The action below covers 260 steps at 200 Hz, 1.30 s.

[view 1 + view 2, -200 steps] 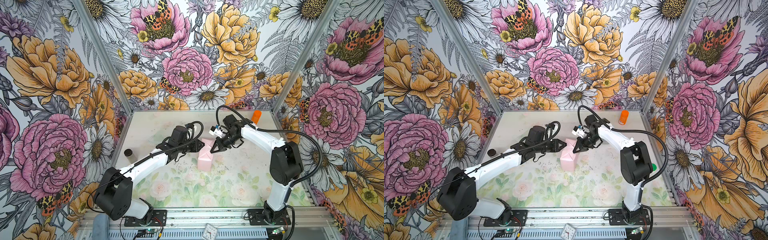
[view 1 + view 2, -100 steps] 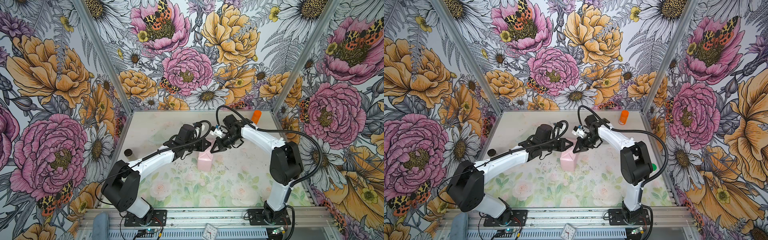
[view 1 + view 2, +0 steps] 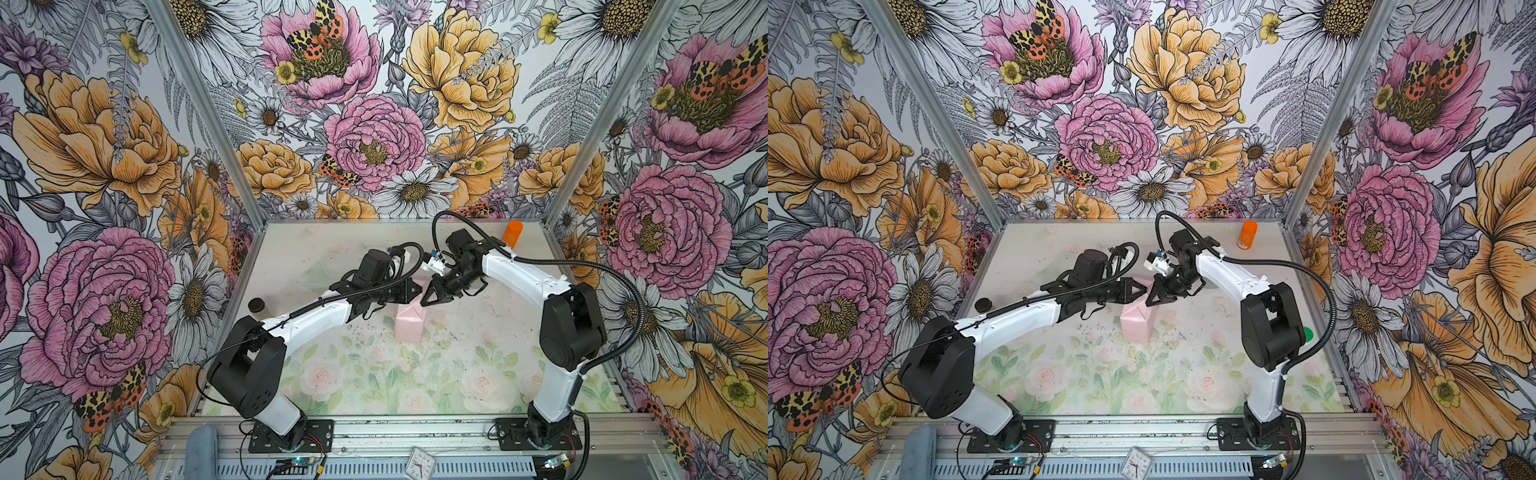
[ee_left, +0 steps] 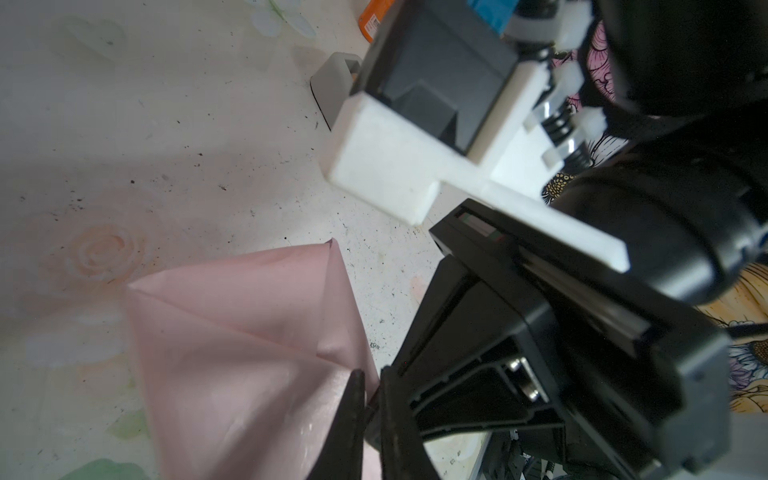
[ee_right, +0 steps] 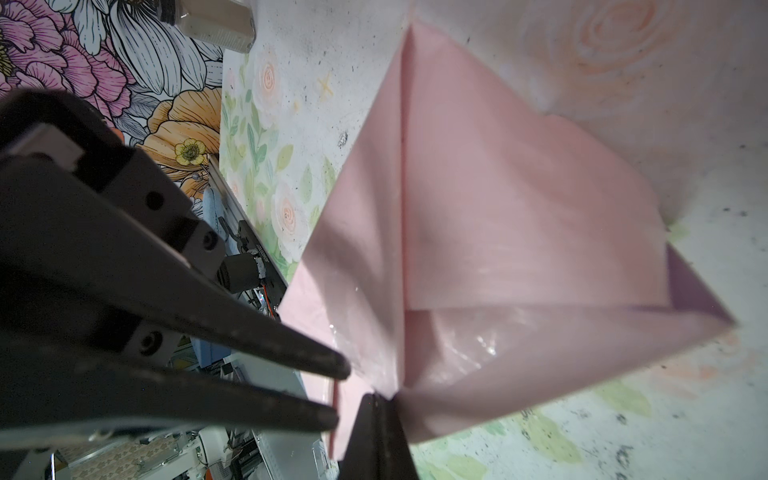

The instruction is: Wrap the gift box in paper

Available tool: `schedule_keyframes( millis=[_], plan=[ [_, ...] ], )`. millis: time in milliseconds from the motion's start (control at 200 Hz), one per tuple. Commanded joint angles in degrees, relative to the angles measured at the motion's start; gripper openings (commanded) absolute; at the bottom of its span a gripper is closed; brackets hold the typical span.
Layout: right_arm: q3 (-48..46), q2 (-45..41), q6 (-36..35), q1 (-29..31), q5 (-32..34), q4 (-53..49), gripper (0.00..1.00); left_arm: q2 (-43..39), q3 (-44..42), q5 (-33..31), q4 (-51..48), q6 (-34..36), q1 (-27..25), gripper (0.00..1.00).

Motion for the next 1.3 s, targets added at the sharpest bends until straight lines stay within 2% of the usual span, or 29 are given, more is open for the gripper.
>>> schedule_keyframes(
  millis=[0, 415, 680, 786, 966, 1296],
  plan=[
    [-0.2, 0.5, 0.1, -0.3, 3.6, -0.1, 0.0, 1.2, -0.8, -1.0, 1.7, 0.7, 0.4, 0.12],
    [-0.8, -1.1, 0.5, -0.3, 3.3, -0.1, 0.0, 3.9, -3.2, -3.7, 2.3, 0.7, 1.2, 0.12],
    [-1.2, -2.9, 0.4, -0.3, 0.0, 0.0, 0.0, 4.9, -3.9, -3.5, 2.4, 0.7, 1.4, 0.12],
    [-1.4, -4.1, 0.2, -0.3, -0.7, 0.0, 0.05, 4.7, -3.9, -3.4, 2.3, 0.7, 1.3, 0.12],
    [-1.8, -4.9, 0.2, -0.3, -1.7, 0.0, 0.06, 4.5, -4.0, -3.3, 2.3, 0.7, 1.4, 0.12],
    [-2.5, -4.8, 1.0, -0.9, 0.8, 0.0, 0.06, 4.3, -4.2, -3.3, 2.2, 0.9, 1.4, 0.12]
  ],
)
